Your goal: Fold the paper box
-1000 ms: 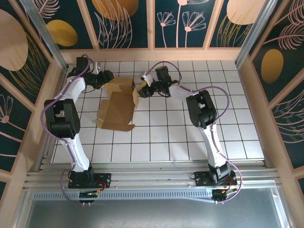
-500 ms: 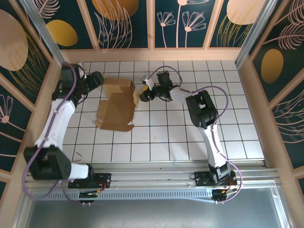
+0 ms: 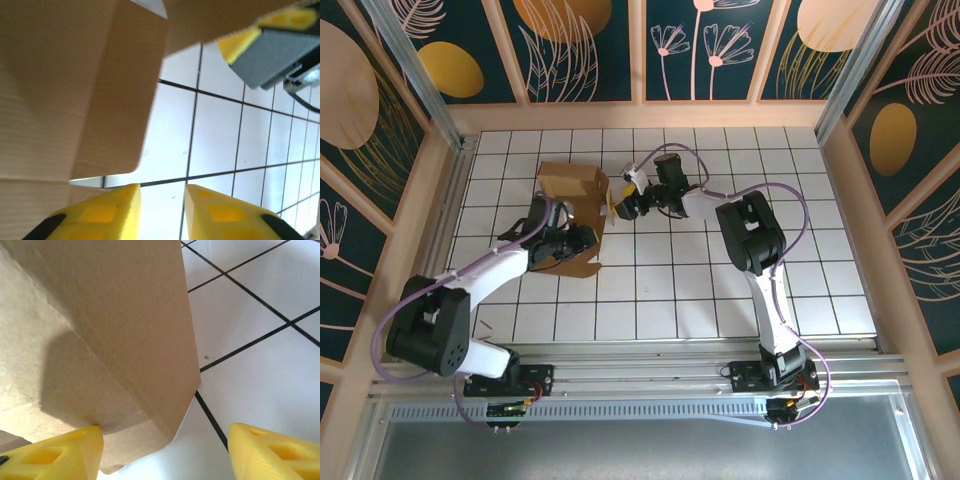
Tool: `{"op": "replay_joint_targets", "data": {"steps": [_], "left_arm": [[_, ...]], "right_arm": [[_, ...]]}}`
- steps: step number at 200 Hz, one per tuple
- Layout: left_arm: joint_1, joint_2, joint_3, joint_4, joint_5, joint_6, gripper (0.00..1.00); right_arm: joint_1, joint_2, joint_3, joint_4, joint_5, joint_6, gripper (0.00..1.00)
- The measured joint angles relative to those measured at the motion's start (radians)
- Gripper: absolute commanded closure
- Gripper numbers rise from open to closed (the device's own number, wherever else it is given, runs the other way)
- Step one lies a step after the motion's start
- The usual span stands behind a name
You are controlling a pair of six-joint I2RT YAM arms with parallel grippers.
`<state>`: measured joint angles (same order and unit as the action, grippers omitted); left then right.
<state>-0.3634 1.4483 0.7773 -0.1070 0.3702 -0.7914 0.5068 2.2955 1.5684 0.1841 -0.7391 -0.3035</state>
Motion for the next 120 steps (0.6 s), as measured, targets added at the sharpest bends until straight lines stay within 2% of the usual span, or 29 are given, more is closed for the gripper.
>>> {"op": "replay_joint_targets", "data": {"steps": [32, 75, 120], "left_arm": [[-0.012, 0.085, 0.001, 0.074, 0.011, -0.008, 0.79], [-0.05, 0.224, 0.007, 0.079, 0.011, 0.006, 0.8], [-0.058, 0.251, 0.007, 0.08, -0.001, 0.024, 0.82]], "right_arm": [[0.001, 0.0, 0.0, 0.008, 0.005, 0.004, 0.32], [0.009, 0.0, 0.011, 0.01, 0.005, 0.009, 0.31], [0.024, 0.0, 0.055, 0.019, 0.005, 0.045, 0.3]]}}
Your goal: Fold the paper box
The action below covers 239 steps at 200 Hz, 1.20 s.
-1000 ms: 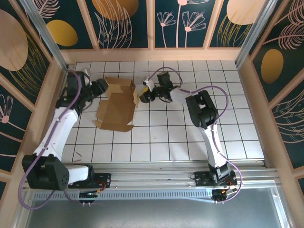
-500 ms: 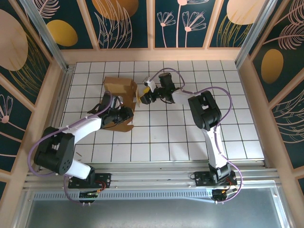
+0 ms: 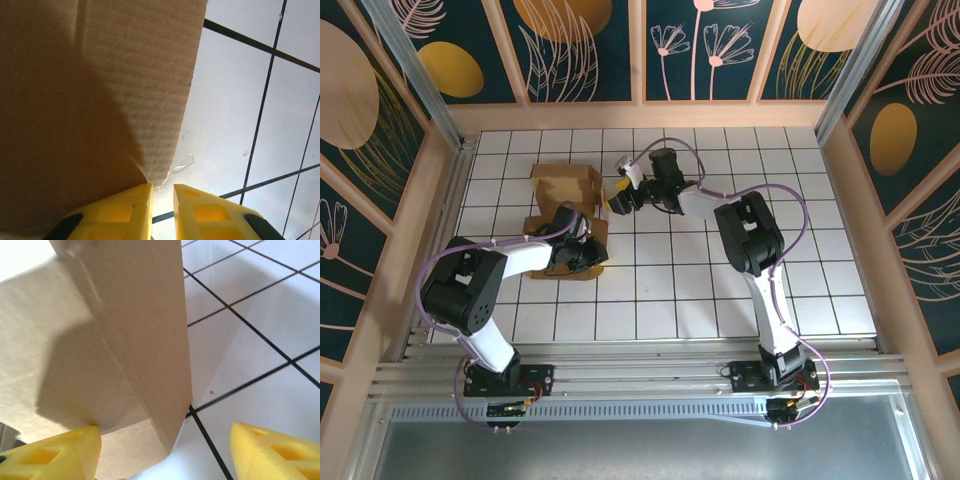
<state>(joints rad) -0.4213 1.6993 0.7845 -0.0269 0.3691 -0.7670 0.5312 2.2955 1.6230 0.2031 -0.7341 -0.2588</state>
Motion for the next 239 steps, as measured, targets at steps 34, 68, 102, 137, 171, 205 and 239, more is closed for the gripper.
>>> {"op": "replay_joint_targets", "data": {"steps": [34, 68, 102, 137, 171, 205, 239], "left_arm": [[0.0, 0.013, 0.003, 0.002, -0.006, 0.021, 0.84], [0.0, 0.013, 0.005, 0.001, -0.007, 0.034, 0.85], [0.0, 0.013, 0.006, 0.0, -0.006, 0.042, 0.85], [0.0, 0.013, 0.012, 0.0, -0.006, 0.053, 0.85], [0.0, 0.013, 0.021, -0.004, -0.006, 0.076, 0.73], [0.0, -0.039, 0.026, -0.047, -0.025, 0.11, 0.48], [0.0, -0.237, 0.033, -0.093, -0.066, 0.14, 0.37]], "right_arm": [[0.019, 0.004, 0.018, 0.004, 0.003, 0.015, 0.3], [0.039, 0.025, 0.043, -0.011, 0.017, -0.002, 0.3], [0.05, 0.047, 0.061, -0.037, 0.077, -0.039, 0.3], [0.075, 0.056, 0.065, -0.022, 0.167, -0.05, 0.3], [0.119, 0.058, 0.065, 0.019, 0.278, -0.048, 0.29], [0.142, 0.058, 0.036, 0.088, 0.327, -0.048, 0.29], [0.14, 0.058, 0.032, 0.089, 0.353, -0.048, 0.29]]}}
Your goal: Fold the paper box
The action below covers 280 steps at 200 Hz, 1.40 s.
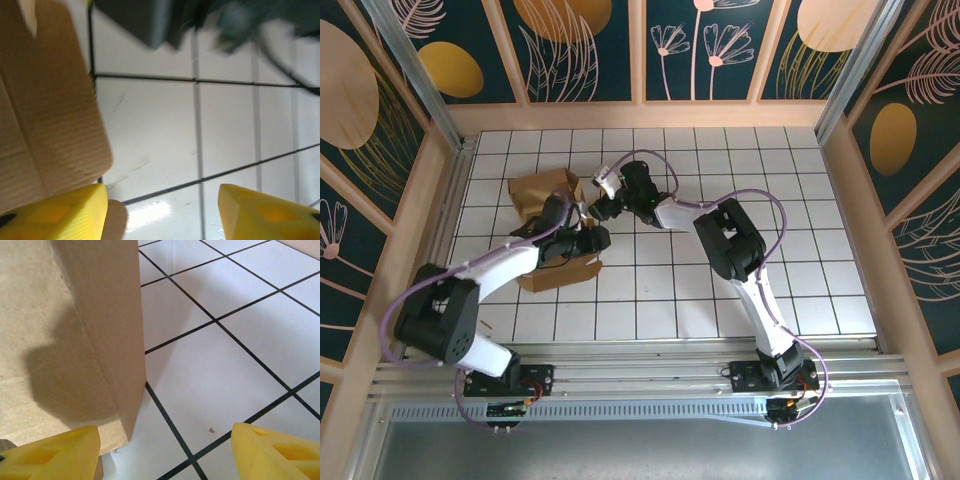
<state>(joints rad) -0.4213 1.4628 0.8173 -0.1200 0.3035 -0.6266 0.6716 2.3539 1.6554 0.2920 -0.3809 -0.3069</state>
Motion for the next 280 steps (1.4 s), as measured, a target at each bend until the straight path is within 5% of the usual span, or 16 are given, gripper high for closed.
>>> {"op": "replay_joint_targets", "data": {"steps": [48, 89, 139, 222, 280], "left_arm": [[0.024, -0.244, 0.159, -0.184, -0.217, 0.008, 0.48], [0.34, -0.238, 0.349, -0.274, -0.312, 0.014, 0.44], [0.571, 0.034, 0.489, -0.305, -0.193, 0.018, 0.4], [0.595, 0.241, 0.555, -0.321, 0.057, 0.084, 0.41], [0.597, 0.212, 0.404, -0.193, 0.092, 0.042, 0.38]], "right_arm": [[0.0, 0.0, 0.0, -0.003, 0.007, 0.002, 0.29], [0.0, 0.0, 0.001, -0.004, 0.013, -0.001, 0.29], [0.0, 0.0, 0.028, -0.011, 0.013, -0.002, 0.29], [0.0, 0.006, 0.111, -0.082, -0.097, -0.07, 0.22], [0.0, 0.075, 0.265, -0.156, -0.179, -0.076, 0.21]]}}
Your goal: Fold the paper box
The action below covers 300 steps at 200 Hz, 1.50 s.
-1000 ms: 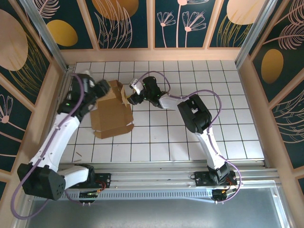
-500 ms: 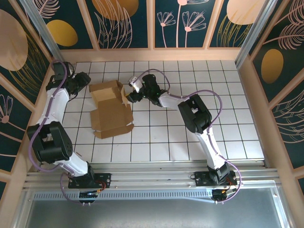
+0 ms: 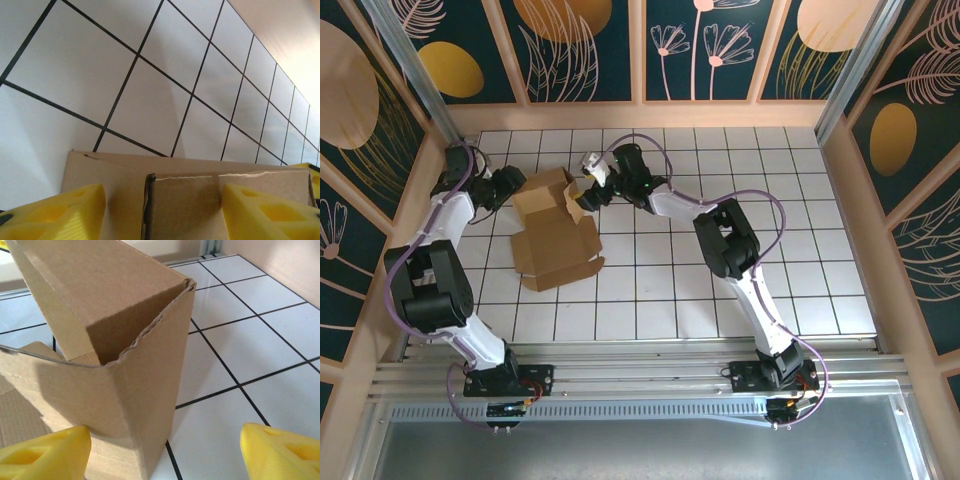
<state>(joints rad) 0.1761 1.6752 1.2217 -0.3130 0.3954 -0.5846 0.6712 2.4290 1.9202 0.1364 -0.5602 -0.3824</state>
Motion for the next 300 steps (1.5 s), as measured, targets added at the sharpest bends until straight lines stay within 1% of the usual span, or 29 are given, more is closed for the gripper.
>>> {"op": "replay_joint_targets", "data": {"steps": [39, 69, 117, 147, 181, 198, 229, 241, 249, 287, 300], "left_arm": [[0.004, -0.004, -0.034, 0.06, 0.034, -0.011, 0.43], [0.004, -0.004, -0.044, 0.079, 0.057, -0.012, 0.44], [0.004, -0.004, -0.044, 0.082, 0.074, -0.022, 0.45], [0.004, -0.004, -0.044, 0.08, 0.084, -0.023, 0.45], [0.007, -0.004, -0.048, 0.082, 0.099, -0.026, 0.45], [0.007, -0.004, -0.051, 0.086, 0.106, -0.03, 0.45], [0.006, -0.006, -0.055, 0.084, 0.126, -0.04, 0.46], [0.001, -0.008, -0.056, 0.081, 0.132, -0.045, 0.46], [-0.005, -0.011, -0.057, 0.081, 0.136, -0.049, 0.46], [-0.042, -0.023, -0.08, 0.101, 0.127, -0.081, 0.45], [-0.055, -0.024, -0.084, 0.116, 0.121, -0.094, 0.46]], "right_arm": [[0.0, 0.043, 0.05, -0.012, -0.018, 0.043, 0.22], [0.0, 0.068, 0.062, 0.029, -0.025, 0.093, 0.22], [0.022, 0.132, 0.106, 0.134, -0.02, 0.187, 0.3], [0.052, 0.15, 0.106, 0.205, 0.059, 0.23, 0.41], [0.064, 0.159, 0.106, 0.27, 0.153, 0.28, 0.59], [0.068, 0.164, 0.106, 0.291, 0.193, 0.29, 0.67], [0.071, 0.177, 0.106, 0.322, 0.264, 0.303, 0.87], [0.072, 0.178, 0.106, 0.326, 0.291, 0.302, 0.92], [0.072, 0.178, 0.106, 0.327, 0.307, 0.302, 1.0], [0.076, 0.179, 0.117, 0.309, 0.386, 0.307, 1.0], [0.077, 0.179, 0.118, 0.307, 0.41, 0.305, 0.96]]}}
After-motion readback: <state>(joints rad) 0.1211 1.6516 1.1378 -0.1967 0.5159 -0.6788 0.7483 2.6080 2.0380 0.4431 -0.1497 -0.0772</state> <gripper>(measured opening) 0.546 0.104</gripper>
